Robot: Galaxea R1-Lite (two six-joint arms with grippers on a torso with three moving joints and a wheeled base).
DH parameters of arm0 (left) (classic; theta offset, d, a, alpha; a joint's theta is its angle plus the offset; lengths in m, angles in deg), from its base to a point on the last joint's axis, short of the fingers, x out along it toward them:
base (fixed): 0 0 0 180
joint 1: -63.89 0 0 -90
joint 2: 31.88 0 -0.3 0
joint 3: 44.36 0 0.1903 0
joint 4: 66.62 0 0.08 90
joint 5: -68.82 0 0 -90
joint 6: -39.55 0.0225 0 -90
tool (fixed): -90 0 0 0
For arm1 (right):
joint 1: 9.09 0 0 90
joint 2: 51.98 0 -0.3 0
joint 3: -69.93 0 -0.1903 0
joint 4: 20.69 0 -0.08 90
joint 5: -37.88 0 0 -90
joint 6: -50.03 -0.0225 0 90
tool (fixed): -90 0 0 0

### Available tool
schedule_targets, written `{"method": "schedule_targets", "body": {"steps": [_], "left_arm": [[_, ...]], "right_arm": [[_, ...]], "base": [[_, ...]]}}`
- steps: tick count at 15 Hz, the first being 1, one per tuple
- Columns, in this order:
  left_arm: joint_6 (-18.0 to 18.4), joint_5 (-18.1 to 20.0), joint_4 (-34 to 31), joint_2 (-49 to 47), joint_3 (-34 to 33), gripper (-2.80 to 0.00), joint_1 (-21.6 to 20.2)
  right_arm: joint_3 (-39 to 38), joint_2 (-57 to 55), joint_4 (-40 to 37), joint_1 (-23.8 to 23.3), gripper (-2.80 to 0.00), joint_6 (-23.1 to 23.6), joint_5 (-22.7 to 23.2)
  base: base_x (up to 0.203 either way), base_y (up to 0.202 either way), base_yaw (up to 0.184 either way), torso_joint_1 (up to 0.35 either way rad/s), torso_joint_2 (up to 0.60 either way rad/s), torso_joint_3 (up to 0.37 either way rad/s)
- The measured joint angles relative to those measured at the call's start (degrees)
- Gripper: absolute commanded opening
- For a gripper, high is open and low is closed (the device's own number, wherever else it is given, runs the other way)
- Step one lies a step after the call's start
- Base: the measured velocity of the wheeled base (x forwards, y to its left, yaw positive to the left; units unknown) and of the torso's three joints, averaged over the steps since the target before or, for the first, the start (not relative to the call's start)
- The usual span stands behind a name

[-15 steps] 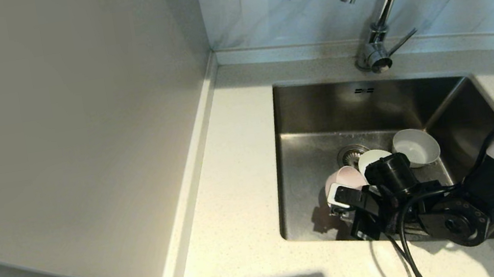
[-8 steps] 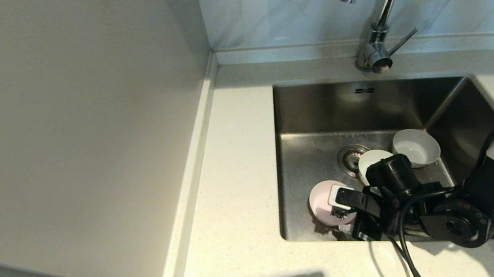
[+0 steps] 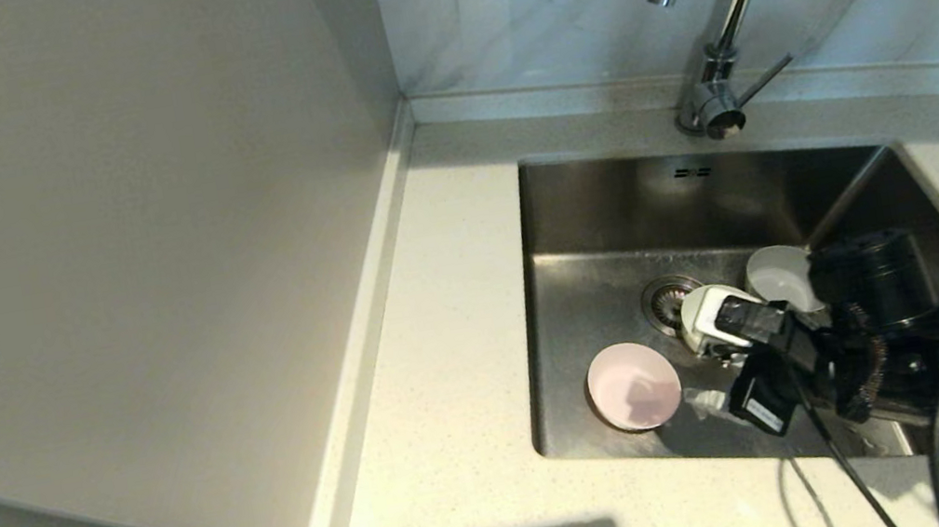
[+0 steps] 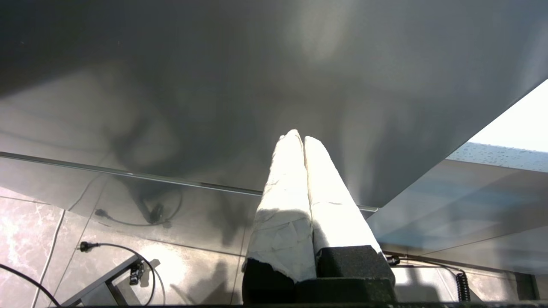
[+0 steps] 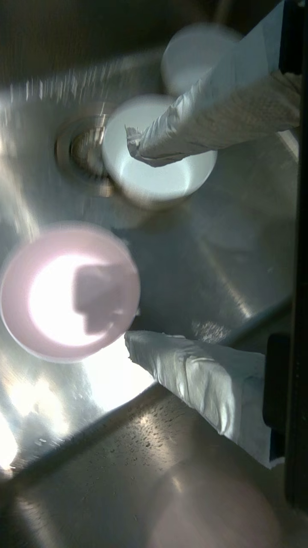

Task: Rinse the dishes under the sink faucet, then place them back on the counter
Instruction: Put a bowl into the sink, then turn on the faucet

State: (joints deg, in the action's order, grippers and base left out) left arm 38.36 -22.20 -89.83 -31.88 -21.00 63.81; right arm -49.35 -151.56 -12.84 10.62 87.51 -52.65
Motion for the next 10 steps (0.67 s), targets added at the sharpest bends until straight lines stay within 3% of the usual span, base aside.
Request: {"method": "schedule_targets", "body": {"steps": [3,6,7,8,10], "left_arm": [[-0.01,0.00,0.01,0.00,0.00,-2.80,0.00],[-0.02,-0.02,0.00,0.00,0.00,-2.80,0.00],[-0.02,0.00,0.00,0.00,0.00,-2.80,0.00],[0.00,-0.02,0.00,0.00,0.00,-2.80,0.00],[-0.02,-0.02,0.00,0.00,0.00,-2.80,0.00]], "right_arm": [[-3.18,13.28,-6.22,-4.81,0.00,-1.47,-0.04],[-1.88,23.25,-15.61,-12.63,0.00,-2.09,-1.21],[0.34,24.67,-17.60,-15.04,-1.28,-2.13,-1.44],[3.18,25.44,-20.21,-17.02,-2.80,-2.15,-1.53],[10.15,25.74,-28.05,-20.77,-2.80,-2.44,-1.56]], "base": [[0.000,0.000,0.000,0.000,0.00,0.000],[0.000,0.000,0.000,0.000,0.00,0.000],[0.000,0.000,0.000,0.000,0.00,0.000],[0.000,0.000,0.000,0.000,0.00,0.000],[0.000,0.000,0.000,0.000,0.00,0.000]]}}
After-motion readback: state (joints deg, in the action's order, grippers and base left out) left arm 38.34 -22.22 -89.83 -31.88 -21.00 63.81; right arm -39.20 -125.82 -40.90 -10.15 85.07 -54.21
